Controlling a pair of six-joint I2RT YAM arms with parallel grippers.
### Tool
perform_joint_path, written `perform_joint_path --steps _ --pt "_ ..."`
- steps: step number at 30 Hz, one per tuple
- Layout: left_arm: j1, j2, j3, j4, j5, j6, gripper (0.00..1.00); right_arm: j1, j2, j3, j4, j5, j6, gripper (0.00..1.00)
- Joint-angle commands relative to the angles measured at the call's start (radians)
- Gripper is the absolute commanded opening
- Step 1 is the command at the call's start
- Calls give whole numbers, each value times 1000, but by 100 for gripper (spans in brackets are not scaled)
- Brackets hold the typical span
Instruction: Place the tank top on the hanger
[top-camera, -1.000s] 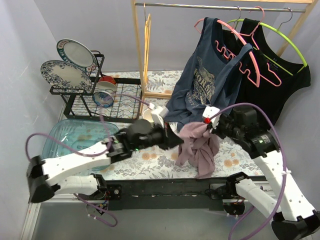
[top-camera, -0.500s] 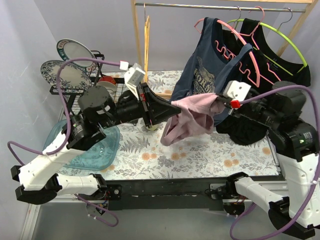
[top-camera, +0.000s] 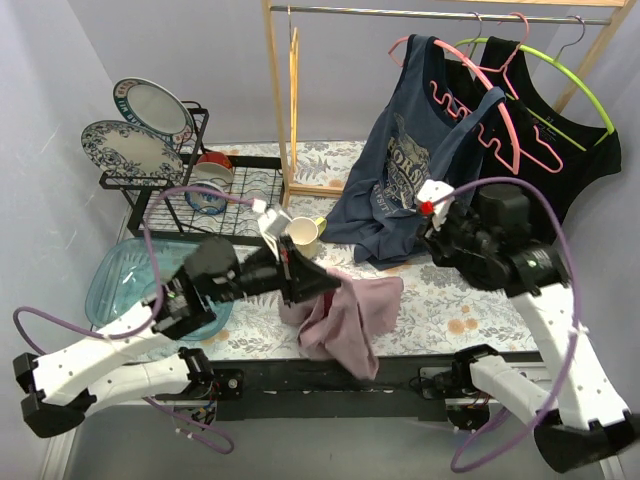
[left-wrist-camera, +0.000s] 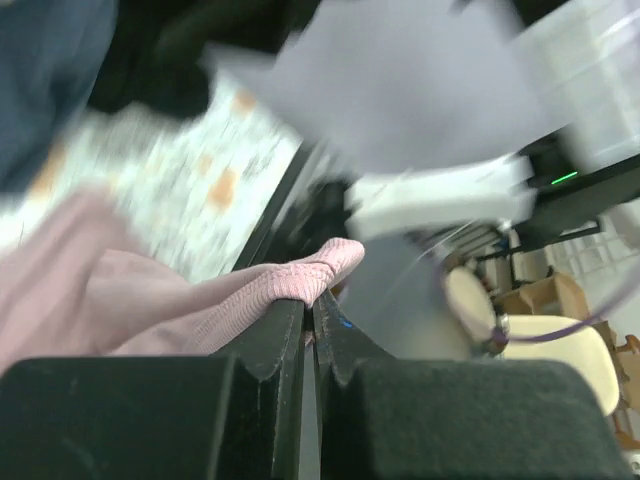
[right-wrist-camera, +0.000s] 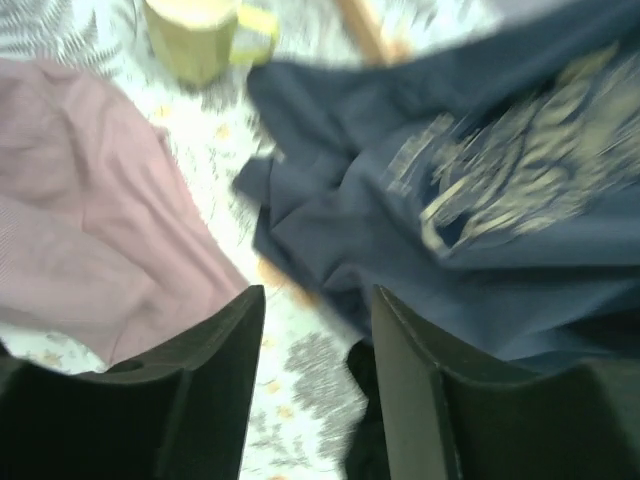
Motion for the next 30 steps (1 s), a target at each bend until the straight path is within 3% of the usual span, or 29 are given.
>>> perform_joint_path --steps 1,3,4,6,7,13,22,26,30 --pt "10 -94 -257 135 -116 -121 0 -4 63 -74 79 17 23 58" --pt "36 -109 -306 125 -151 -130 0 -1 40 -112 -1 -199 -62 62" --pt "47 -121 -346 123 -151 -133 0 5 28 -128 -39 -411 -175 69" --pt "83 -134 -378 129 -143 -141 0 36 -15 -210 -127 -619 -297 78" --pt "94 -143 -401 119 -131 -141 0 57 -31 -255 -132 -651 -337 86" --pt "124 -242 -455 21 -96 -167 0 263 -33 -447 -109 -576 -480 88" --pt "124 -594 -501 -320 -341 -406 0 593 173 -479 -80 -508 -627 80" --pt "122 -652 -527 -323 -361 -440 0 769 270 -473 -32 -452 -624 74" --pt "124 -635 -517 -320 -357 -434 0 847 348 -472 65 -364 -586 73"
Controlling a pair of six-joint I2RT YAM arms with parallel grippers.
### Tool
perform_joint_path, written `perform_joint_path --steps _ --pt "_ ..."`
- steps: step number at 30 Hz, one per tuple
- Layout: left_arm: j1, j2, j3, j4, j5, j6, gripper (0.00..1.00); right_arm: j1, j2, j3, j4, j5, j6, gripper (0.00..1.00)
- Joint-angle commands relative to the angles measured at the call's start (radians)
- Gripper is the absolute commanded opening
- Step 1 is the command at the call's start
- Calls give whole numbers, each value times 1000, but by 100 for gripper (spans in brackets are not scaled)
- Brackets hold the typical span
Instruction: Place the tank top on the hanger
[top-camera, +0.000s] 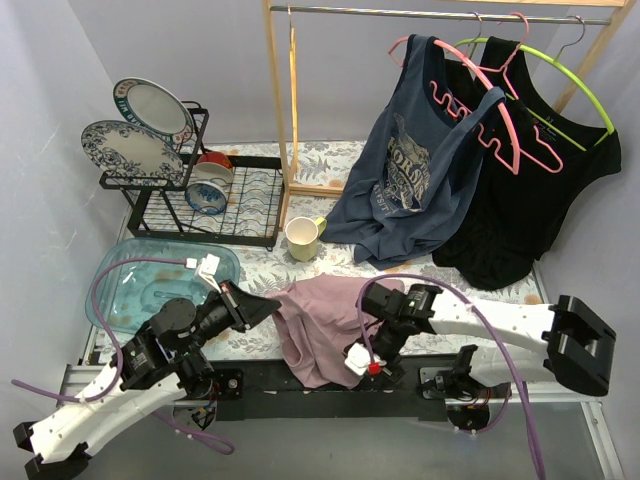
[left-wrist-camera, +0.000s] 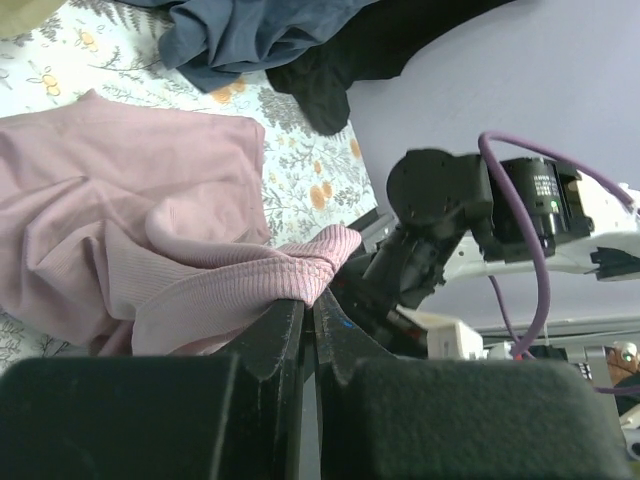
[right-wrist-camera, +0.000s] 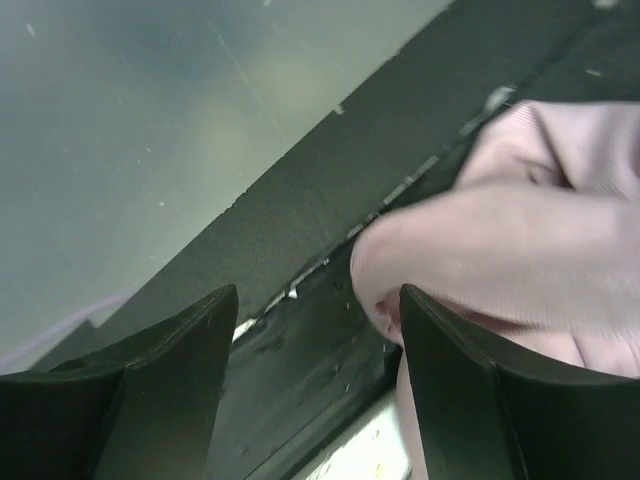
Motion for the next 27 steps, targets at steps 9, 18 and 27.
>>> perform_joint_path --steps 9,18,27 --pt "5 27 44 -64 -17 37 0 8 32 9 151 117 48 68" --pt "5 55 92 -24 -23 75 0 45 200 62 104 5 30 34" --pt "5 193 191 106 -9 198 0 -137 25 244 55 348 142 1"
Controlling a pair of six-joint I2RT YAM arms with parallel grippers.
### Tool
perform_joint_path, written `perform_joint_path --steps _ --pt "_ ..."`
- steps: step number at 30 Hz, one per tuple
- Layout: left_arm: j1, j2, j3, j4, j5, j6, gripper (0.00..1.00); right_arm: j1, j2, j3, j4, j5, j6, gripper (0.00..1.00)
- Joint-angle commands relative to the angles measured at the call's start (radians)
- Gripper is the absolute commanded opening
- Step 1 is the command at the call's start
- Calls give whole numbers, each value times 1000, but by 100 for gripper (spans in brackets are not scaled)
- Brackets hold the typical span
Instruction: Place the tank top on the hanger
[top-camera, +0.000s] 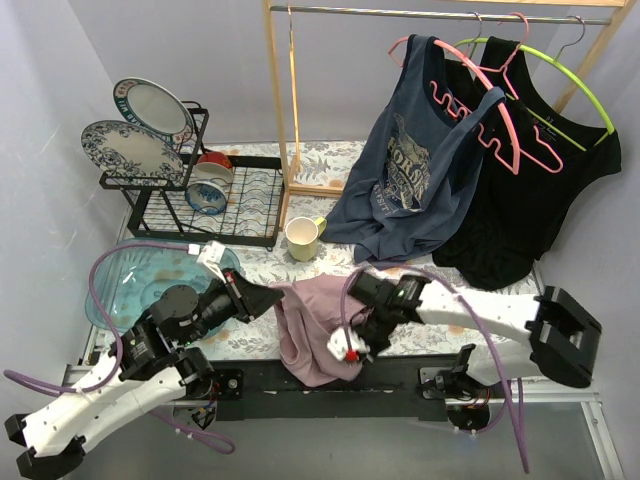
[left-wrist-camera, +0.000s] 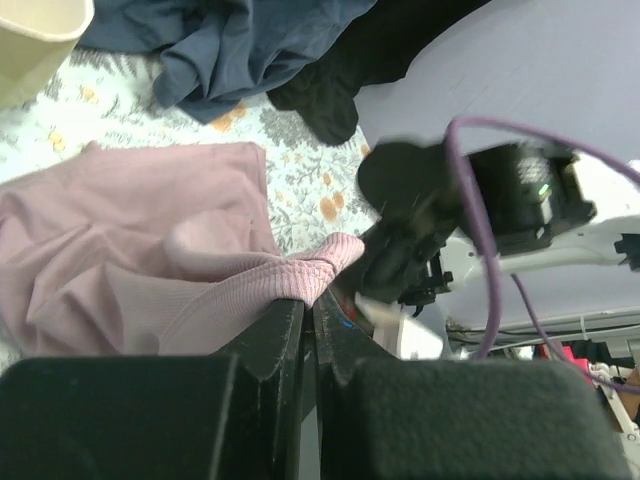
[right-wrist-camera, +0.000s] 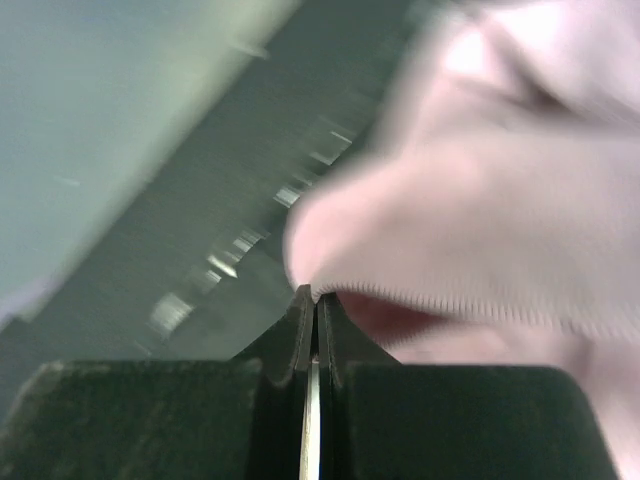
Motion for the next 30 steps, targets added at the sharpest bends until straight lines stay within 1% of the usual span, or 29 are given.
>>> perform_joint_path --steps 1,2,3,4,5,7,8,10,11,12,13,14,15,16,17,18,19,20,22,25,27,28,30 --pt "6 94 132 114 -9 111 0 -237 -149 240 -51 209 58 1" --pt "5 141 155 120 -15 128 0 -336 -166 284 -65 238 43 1" --pt "6 169 182 135 -20 161 0 -374 -184 351 -79 308 35 1" --pt "6 192 202 151 -30 178 0 -421 -221 376 -79 338 32 1" --pt "5 238 241 163 -27 194 0 -435 -240 393 -76 352 29 1" --pt "6 281 265 220 -6 238 0 -449 -287 434 -91 369 35 1" --pt "5 304 284 235 27 252 0 -452 -298 443 -102 372 40 1" --pt "5 356 285 250 58 269 0 -463 -333 428 -124 378 43 1" --pt "6 364 276 252 100 269 0 -471 -347 408 -124 387 38 1" --pt "5 367 231 254 111 267 0 -478 -376 382 -127 396 26 1" --pt "6 359 197 252 126 258 0 -485 -390 303 -139 405 -5 1" --pt "6 353 157 249 134 245 0 -485 -402 258 -150 415 -26 1" --pt "6 343 56 250 161 223 0 -485 -424 200 -151 433 -43 1" --pt "6 323 10 252 181 177 0 -485 -430 149 -150 450 -64 1" --pt "5 310 -47 255 199 142 0 -485 -439 40 -130 471 -71 1" --pt "6 300 -131 266 247 111 0 -485 -447 -2 -125 509 -77 1" --pt "6 268 -173 266 265 84 0 -485 -448 -38 -119 519 -80 1" --pt "5 252 -207 267 287 26 0 -486 -448 -94 -118 523 -80 1" --pt "6 202 -269 248 334 -15 0 -488 -444 -122 -134 501 -72 1" --pt "5 165 -288 218 386 -78 0 -489 -438 -138 -183 458 -63 2" --pt "6 187 -276 162 404 -108 0 -488 -450 -132 -212 438 -66 4" --pt "5 204 -270 146 437 -115 0 -488 -454 -126 -225 427 -68 7" --pt "6 269 -268 131 460 -141 0 -488 -468 -110 -237 396 -65 15"
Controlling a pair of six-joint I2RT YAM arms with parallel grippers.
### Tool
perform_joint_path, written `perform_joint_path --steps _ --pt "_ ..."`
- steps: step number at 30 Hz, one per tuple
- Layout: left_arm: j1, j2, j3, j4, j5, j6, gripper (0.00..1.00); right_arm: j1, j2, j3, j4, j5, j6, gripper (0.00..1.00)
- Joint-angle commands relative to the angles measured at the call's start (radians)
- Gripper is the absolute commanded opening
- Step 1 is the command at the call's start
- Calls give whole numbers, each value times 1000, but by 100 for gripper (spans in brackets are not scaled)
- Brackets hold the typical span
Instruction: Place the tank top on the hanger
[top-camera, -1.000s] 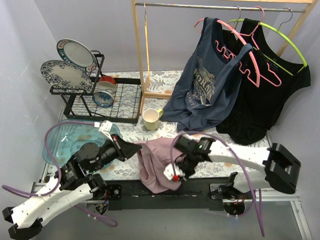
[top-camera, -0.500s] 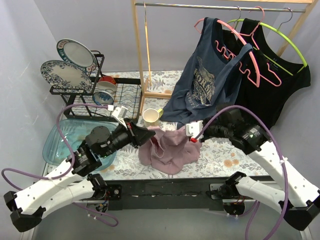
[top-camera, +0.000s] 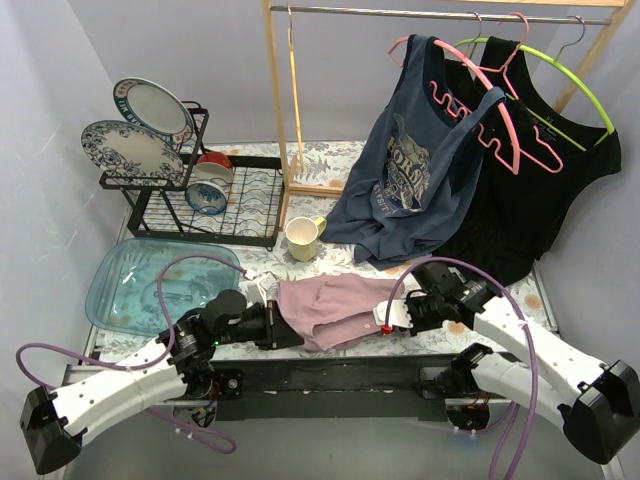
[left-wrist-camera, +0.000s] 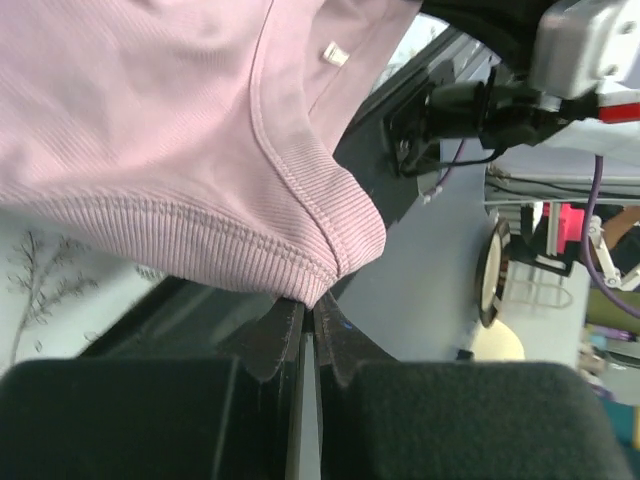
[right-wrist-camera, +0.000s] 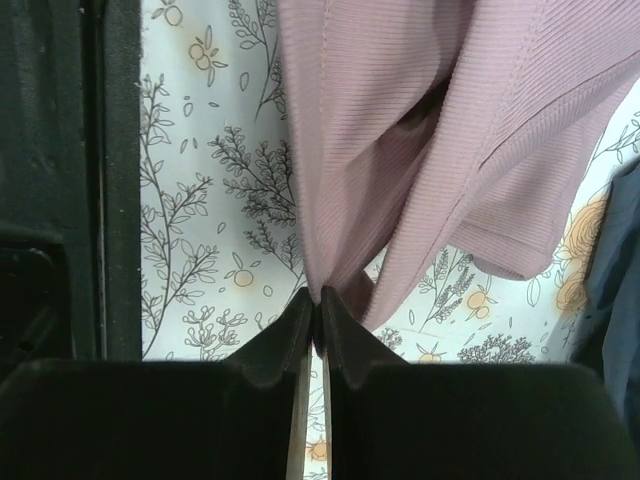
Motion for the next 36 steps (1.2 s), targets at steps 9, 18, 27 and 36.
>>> perform_joint_path --steps 9,18,27,36 --pt "6 161 155 -102 120 -37 68 -3 -15 289 -158 -147 22 47" --pt "5 50 467 -265 -157 229 81 -8 109 531 159 -194 410 50" --pt "19 448 899 -81 -627 478 97 -117 265 757 212 -308 731 99" --pt "302 878 1451 -140 -603 443 98 -279 161 602 286 -488 760 99"
